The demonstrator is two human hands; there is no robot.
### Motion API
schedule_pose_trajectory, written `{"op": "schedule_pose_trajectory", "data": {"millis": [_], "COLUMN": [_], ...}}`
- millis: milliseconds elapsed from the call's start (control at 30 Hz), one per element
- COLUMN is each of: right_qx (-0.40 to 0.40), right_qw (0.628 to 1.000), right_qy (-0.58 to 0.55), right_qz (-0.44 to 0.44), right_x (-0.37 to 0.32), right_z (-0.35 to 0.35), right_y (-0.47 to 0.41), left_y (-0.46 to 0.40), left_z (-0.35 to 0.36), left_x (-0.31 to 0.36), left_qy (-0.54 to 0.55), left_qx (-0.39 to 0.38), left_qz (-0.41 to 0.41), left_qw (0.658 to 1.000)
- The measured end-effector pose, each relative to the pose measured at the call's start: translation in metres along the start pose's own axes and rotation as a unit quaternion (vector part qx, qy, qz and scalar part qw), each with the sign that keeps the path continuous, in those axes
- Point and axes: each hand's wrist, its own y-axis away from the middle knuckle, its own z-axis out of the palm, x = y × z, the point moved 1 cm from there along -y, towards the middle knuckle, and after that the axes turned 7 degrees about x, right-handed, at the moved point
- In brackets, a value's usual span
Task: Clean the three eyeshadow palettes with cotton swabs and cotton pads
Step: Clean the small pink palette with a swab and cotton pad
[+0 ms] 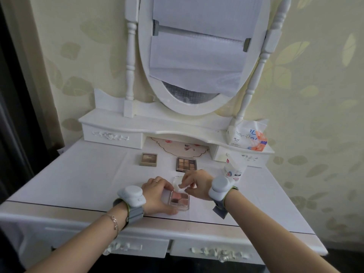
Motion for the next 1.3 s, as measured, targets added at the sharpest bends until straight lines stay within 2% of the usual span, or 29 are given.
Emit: {"op": "schedule_pose_trajectory", "data": {"millis": [867,1300], "right_qx": [-0.009,0.000], "right_qw": [1.000,0.999], "right_qy": [0.016,-0.027], "right_qz": [0.023,0.018], "right_x": [0.014,0.007], "right_z": [-0.010,-0.006], "right_y": [0.033,0.051], "left_y": [0.003,0.003], "left_z": [0.000,0.000], "left_x": [0.004,0.002], "left_qy": [-0.006,0.010], "left_qx": [0.003,0.013], "left_qz": [-0.003,0.001], "left_qw": [1.000,1.000]}}
